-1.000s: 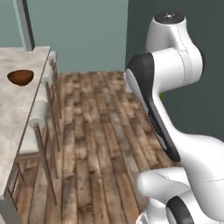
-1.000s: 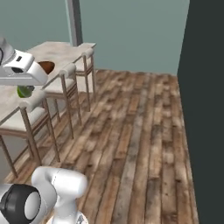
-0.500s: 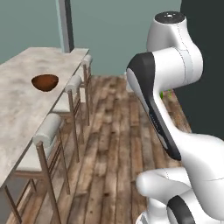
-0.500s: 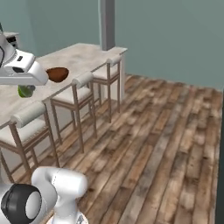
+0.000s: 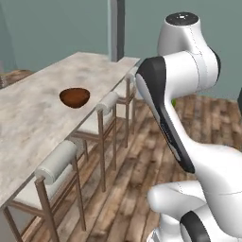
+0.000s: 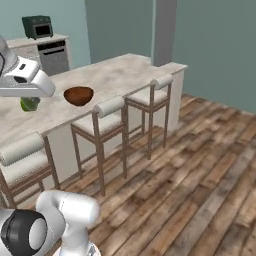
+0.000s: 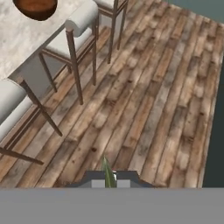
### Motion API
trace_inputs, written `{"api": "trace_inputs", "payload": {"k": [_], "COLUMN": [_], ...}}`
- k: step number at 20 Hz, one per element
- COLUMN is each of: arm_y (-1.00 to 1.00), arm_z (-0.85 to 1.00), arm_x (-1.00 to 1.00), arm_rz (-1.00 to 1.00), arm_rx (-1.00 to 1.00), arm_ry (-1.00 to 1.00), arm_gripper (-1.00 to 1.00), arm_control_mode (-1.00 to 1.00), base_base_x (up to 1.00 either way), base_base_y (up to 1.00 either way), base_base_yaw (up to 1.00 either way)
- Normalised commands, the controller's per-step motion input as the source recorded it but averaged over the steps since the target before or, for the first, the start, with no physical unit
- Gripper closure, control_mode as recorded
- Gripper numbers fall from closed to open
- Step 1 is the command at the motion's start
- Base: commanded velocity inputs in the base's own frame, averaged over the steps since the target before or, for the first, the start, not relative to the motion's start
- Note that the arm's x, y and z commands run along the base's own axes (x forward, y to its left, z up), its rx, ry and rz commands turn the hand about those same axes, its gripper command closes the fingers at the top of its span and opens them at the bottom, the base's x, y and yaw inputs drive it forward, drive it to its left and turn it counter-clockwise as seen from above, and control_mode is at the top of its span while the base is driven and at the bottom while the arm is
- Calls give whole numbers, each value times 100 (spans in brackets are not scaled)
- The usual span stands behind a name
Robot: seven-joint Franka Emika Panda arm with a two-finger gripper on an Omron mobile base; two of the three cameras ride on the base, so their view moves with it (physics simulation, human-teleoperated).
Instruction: There is a bowl on the dining counter. Grab a lemon wedge from the fridge and place it in the bowl. Then get the liquor bottle and glass cup from the cabinet and place them next to the bowl.
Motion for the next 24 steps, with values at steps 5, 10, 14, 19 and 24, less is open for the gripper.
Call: {"api": "trace_inputs", "payload": {"k": [5, 10, 14, 19, 24], "arm_y": [0, 0, 0, 0, 0], "arm_z": [0, 0, 0, 0, 0], "arm_x": [0, 0, 0, 0, 0], "arm_rz": [0, 0, 0, 0, 0], "arm_rx": [0, 0, 0, 0, 0], "arm_ry": [0, 0, 0, 0, 0], "arm_gripper": [100, 100, 100, 100, 100], "arm_control_mode": [100, 100, 100, 100, 100], "base_base_x": [69, 50, 45, 43, 51], "base_base_y": [-56, -57, -62, -67, -72], "base_base_yaw": [49, 51, 50, 49, 46]}}
